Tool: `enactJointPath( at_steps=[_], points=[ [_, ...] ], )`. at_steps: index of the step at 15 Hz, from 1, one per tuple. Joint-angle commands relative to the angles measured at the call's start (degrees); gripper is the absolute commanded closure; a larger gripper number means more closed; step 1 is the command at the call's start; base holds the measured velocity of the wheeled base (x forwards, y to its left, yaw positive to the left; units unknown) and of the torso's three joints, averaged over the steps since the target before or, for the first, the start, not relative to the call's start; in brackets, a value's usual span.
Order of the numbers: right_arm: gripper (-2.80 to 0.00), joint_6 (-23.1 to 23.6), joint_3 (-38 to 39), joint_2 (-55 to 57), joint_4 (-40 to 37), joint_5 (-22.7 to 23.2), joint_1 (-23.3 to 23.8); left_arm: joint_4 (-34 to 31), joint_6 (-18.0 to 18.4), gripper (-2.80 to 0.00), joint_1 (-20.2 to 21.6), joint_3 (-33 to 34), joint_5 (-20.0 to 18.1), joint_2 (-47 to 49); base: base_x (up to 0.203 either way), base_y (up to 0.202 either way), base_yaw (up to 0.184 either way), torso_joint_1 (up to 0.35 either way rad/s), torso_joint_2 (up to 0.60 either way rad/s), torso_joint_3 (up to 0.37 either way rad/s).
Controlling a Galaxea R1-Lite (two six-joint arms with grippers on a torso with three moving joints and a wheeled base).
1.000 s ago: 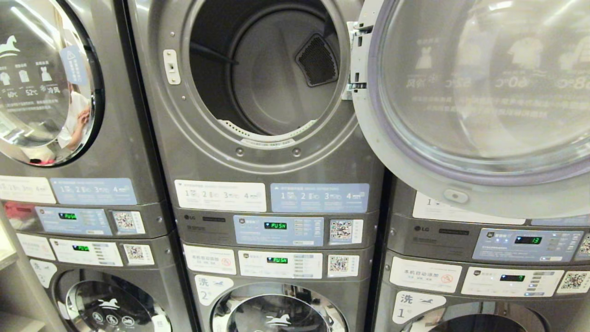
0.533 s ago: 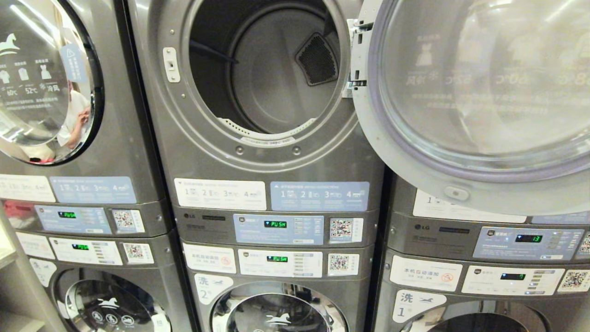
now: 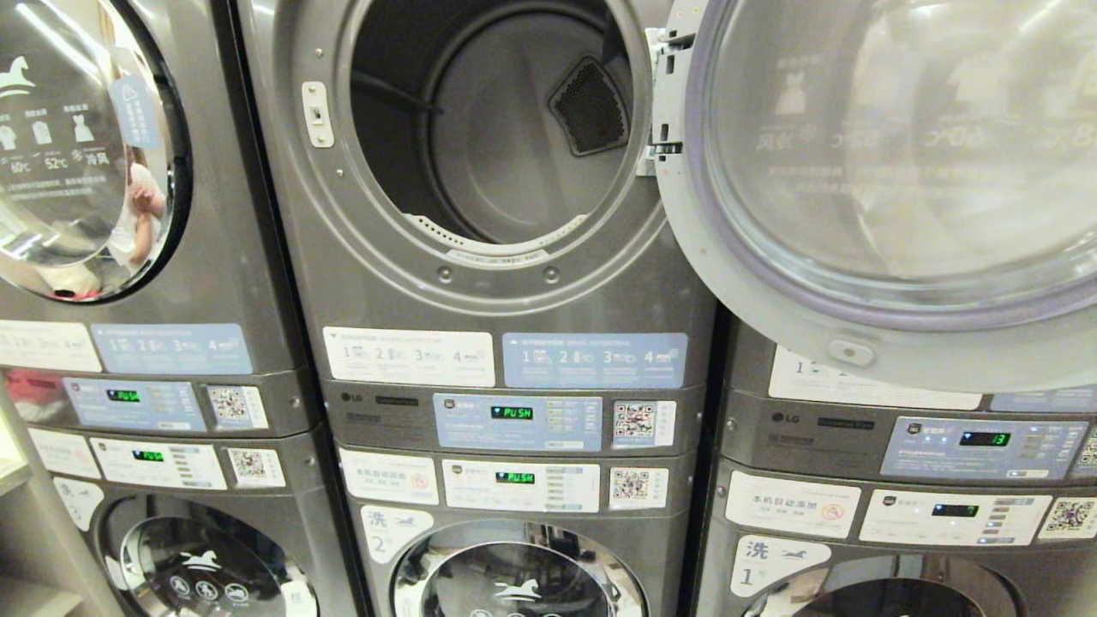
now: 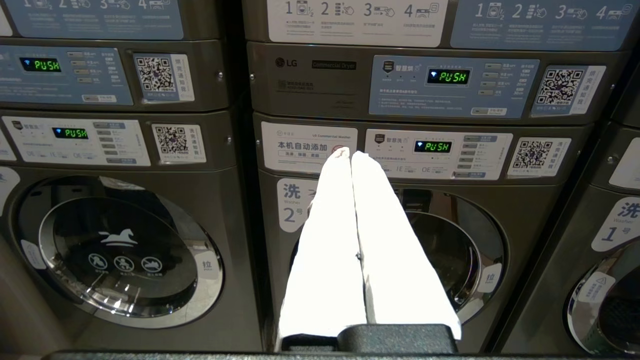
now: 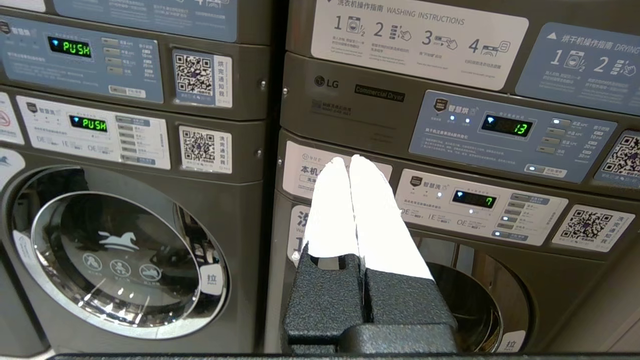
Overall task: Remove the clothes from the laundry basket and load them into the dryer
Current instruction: Take the clothes out of the basket
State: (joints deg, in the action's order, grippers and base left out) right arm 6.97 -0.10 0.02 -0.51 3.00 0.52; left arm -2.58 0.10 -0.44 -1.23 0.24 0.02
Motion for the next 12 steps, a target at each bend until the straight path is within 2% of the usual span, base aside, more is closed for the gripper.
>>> enactJointPath(
  at_steps=[1, 12],
  points=[
    [0.00, 0.1, 0.0, -0.1, 0.1, 0.1, 0.0, 0.0, 0.0, 0.00, 0.0, 0.0, 0.0, -0.1, 0.000, 0.000, 0.000, -0.042, 0.10, 0.055],
    [0.00, 0.0, 0.1, -0.1, 0.1, 0.0, 0.0, 0.0, 0.0, 0.00, 0.0, 0.0, 0.0, -0.1, 0.000, 0.000, 0.000, -0.058, 0.13, 0.068]
  ],
)
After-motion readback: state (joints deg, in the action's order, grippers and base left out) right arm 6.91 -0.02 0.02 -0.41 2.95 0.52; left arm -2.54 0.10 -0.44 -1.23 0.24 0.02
